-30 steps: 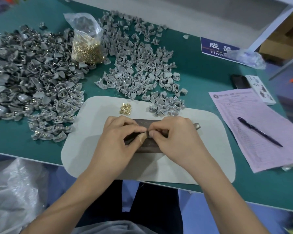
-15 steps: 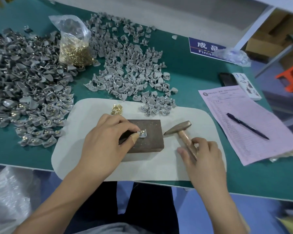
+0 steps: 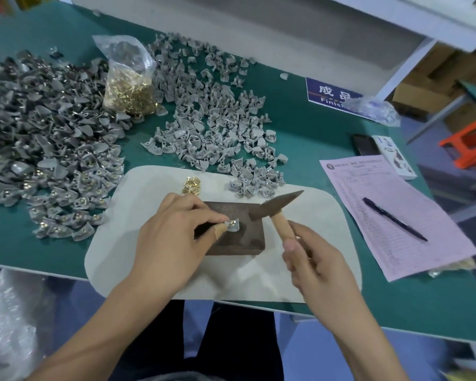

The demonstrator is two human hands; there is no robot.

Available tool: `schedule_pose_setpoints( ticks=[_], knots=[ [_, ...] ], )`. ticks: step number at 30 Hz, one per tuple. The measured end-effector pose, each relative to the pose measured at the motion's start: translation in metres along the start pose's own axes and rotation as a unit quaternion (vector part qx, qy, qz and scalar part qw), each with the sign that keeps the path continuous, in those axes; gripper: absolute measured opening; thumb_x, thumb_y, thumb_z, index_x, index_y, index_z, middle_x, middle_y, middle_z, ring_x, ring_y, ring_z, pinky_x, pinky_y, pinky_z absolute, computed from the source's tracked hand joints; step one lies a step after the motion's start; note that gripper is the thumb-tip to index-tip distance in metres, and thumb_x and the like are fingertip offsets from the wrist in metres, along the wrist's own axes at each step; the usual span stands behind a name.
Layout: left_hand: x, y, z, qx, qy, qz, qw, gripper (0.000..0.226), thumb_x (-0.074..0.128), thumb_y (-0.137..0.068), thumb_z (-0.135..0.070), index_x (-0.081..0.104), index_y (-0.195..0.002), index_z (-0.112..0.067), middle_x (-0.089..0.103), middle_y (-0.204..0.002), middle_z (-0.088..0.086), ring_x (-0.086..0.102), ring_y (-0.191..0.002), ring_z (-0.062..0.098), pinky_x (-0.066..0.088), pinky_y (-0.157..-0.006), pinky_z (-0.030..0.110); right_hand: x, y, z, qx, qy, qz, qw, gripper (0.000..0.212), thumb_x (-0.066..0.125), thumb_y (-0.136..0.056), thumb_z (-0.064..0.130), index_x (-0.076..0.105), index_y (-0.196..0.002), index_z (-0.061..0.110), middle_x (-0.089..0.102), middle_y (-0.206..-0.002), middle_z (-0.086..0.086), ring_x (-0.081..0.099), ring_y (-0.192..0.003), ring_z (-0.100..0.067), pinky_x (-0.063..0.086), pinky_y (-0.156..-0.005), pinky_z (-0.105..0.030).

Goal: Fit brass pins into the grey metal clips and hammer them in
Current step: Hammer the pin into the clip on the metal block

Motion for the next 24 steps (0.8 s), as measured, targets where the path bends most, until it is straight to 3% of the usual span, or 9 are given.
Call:
schedule_pose_setpoints(
  ticks=[5,10,15,20,24],
  knots=[
    [-0.006,-0.004,-0.004,0.013,-0.041,0.013,0.999,0.01,0.069,-0.086,-0.052,0.074,-0.095,-0.049,0.057,-0.087,-0.024,0.043,-0.093,-0.001,0.034,-0.058,0.019,0.001,0.004,0.016,-0.031,0.13,-0.007,0.991,0.025,0.042,-0.105,0.049,0.062,-0.121,0.049,0.05,-0.069,0.011,0.04,-0.058,-0.009,0.034,-0.052,-0.021],
    [-0.007,-0.003,-0.006,0.017,-0.046,0.01,0.999,0.009,0.07,-0.086,-0.05,0.075,-0.094,-0.048,0.058,-0.085,-0.023,0.043,-0.09,0.001,0.032,-0.056,0.018,0.0,0.008,0.033,-0.091,0.136,-0.113,0.98,0.027,0.044,-0.105,0.047,0.062,-0.124,0.05,0.05,-0.067,0.009,0.037,-0.054,-0.008,0.031,-0.047,-0.015],
    [-0.006,-0.003,-0.004,0.006,-0.044,0.008,0.999,0.009,0.07,-0.087,-0.048,0.075,-0.095,-0.048,0.058,-0.085,-0.023,0.043,-0.091,0.0,0.033,-0.056,0.018,0.019,0.007,0.018,-0.052,0.15,-0.069,0.985,0.03,0.048,-0.105,0.042,0.061,-0.131,0.049,0.063,-0.076,0.031,0.049,-0.054,-0.004,0.035,-0.054,-0.011],
    [-0.006,-0.005,-0.002,0.005,-0.034,0.008,0.999,0.009,0.072,-0.086,-0.047,0.075,-0.094,-0.048,0.058,-0.085,-0.023,0.042,-0.09,-0.001,0.035,-0.056,0.02,0.008,0.013,0.03,-0.098,0.142,-0.154,0.973,0.032,0.046,-0.107,0.037,0.06,-0.133,0.048,0.06,-0.079,0.031,0.045,-0.052,0.001,0.033,-0.052,-0.003],
    [-0.006,-0.004,-0.001,0.004,-0.039,0.011,0.999,0.009,0.073,-0.086,-0.045,0.075,-0.095,-0.048,0.059,-0.085,-0.023,0.045,-0.092,0.001,0.042,-0.057,0.025,0.02,0.009,0.022,-0.051,0.21,-0.062,0.974,0.034,0.041,-0.105,0.05,0.058,-0.135,0.048,0.053,-0.067,0.032,0.045,-0.054,-0.003,0.035,-0.053,-0.019]
  ],
)
Point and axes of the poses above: each hand's wrist, its own y-axis away from the middle knuckle, its own x-axis out of the palm, z = x × y, the point moved 4 cm from there along -y, towards the middle knuckle
